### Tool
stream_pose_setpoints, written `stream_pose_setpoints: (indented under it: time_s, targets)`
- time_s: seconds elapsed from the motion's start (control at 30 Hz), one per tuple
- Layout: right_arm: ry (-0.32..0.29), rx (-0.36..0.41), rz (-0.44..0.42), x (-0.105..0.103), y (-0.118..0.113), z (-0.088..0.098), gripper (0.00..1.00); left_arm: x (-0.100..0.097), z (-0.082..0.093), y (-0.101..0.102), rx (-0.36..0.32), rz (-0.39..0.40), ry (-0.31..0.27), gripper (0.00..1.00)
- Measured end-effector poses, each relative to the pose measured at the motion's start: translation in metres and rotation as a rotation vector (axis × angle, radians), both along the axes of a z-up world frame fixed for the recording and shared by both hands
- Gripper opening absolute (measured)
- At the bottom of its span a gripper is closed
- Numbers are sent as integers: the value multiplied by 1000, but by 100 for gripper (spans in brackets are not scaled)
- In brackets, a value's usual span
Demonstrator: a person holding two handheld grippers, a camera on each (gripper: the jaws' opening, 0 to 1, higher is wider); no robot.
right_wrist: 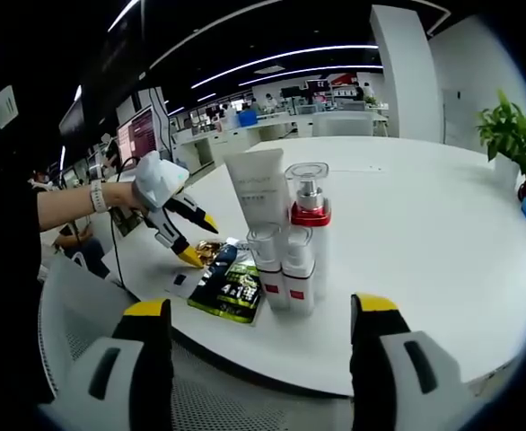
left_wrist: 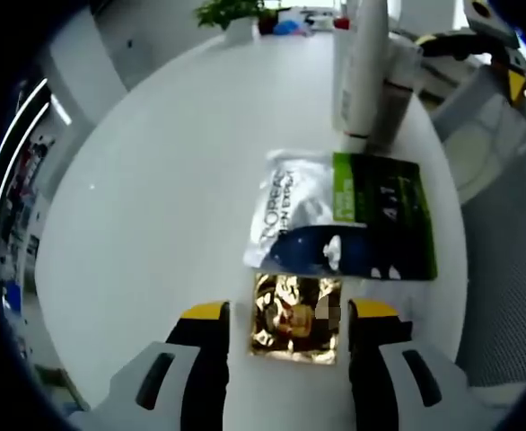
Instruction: Arrange the skincare products in the storage area until every visible bottle or jar stands upright without overlapping.
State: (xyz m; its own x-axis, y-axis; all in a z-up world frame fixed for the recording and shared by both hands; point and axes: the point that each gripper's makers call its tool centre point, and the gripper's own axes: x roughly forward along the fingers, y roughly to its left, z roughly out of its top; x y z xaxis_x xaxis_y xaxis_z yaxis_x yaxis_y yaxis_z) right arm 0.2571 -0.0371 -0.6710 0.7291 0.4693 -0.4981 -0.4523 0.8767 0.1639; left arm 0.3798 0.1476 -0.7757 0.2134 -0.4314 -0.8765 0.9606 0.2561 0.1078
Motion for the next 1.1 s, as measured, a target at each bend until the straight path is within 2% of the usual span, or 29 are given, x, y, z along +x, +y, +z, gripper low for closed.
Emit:
stream_pose_setpoints:
  time_s: [0.23, 0.53, 0.77, 0.93, 1.1]
  targets:
    - [0, -4, 24, -1, 3, -1, 83, -5, 11, 2, -41, 30, -6, 50]
    - [1, -12, 40, -2, 5, -2, 85, -19, 27, 8, -79, 85, -47, 54]
    - [15, 1, 50, -3, 6, -3, 88, -33, 40, 8, -138, 148, -65, 57]
    - [19, -2, 64, -4, 8, -4, 91, -34, 51, 14, -158, 233, -87, 62]
    - [31, -20, 80, -5, 9, -7, 94, -42, 65, 14, -233, 280, -97, 67]
